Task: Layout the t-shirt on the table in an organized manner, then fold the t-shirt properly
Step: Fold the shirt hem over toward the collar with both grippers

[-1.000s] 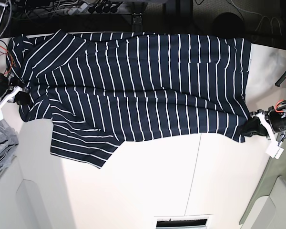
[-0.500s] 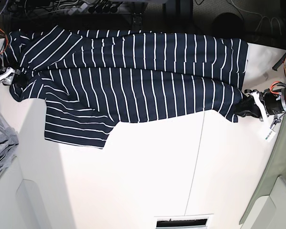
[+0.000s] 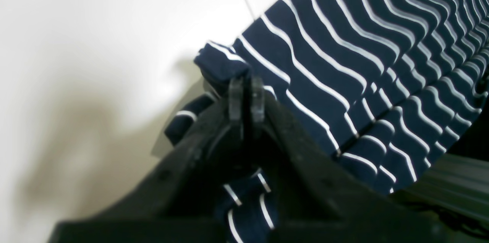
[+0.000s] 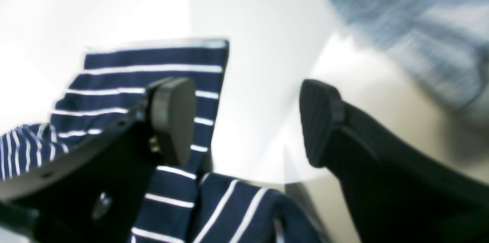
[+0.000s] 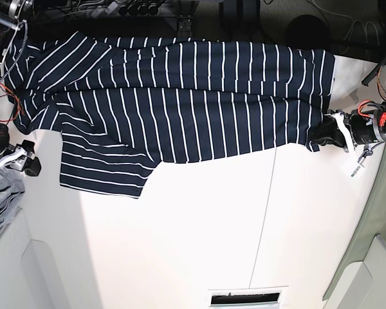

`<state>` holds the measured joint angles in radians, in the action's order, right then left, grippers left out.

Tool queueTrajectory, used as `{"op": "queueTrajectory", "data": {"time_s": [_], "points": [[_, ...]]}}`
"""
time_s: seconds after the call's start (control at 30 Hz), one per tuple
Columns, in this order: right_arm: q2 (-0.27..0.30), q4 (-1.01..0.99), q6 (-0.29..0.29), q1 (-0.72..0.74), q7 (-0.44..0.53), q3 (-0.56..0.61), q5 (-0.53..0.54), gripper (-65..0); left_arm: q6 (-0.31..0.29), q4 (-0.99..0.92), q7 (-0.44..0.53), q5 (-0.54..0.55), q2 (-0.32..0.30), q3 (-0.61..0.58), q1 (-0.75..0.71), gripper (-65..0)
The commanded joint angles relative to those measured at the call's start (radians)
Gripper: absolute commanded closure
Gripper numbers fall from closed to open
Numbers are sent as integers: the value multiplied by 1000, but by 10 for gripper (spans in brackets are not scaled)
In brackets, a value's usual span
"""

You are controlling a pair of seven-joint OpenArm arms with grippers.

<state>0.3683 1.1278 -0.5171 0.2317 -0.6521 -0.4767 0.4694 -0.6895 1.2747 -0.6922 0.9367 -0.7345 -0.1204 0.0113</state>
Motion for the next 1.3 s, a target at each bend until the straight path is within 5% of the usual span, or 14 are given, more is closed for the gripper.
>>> {"op": "queueTrajectory", "data": {"time_s": [0.0, 0.2, 0.57, 0.63, 0.8, 0.9, 1.2, 1.27], "points": [[8, -22, -2, 45, 35, 10, -3, -420, -9, 13, 15, 17, -22, 12, 17, 0], [-4, -230, 19, 106, 136, 93, -51, -418, -9, 13, 6, 17, -22, 12, 15, 0], [-47, -254, 4, 111, 136, 280, -17, -416, -9, 13, 15, 17, -21, 12, 16, 0], [-68, -254, 4, 111, 136, 283, -17, -353, -9, 13, 15, 17, -21, 12, 16, 0], [-100, -248, -18, 112, 137, 282, -17, -1, -9, 13, 15, 17, -21, 12, 16, 0], [-103, -209, -55, 111, 130, 282, -12, 0, -9, 13, 16, 17, -16, 12, 19, 0], [-85, 216, -56, 32, -250, 280, 207, 0, -9, 49, -35, 73, -80, 12, 22, 0], [-57, 289, -56, -26, -265, 280, 248, 0, -9, 79, -96, 126, -104, 12, 21, 0]]}}
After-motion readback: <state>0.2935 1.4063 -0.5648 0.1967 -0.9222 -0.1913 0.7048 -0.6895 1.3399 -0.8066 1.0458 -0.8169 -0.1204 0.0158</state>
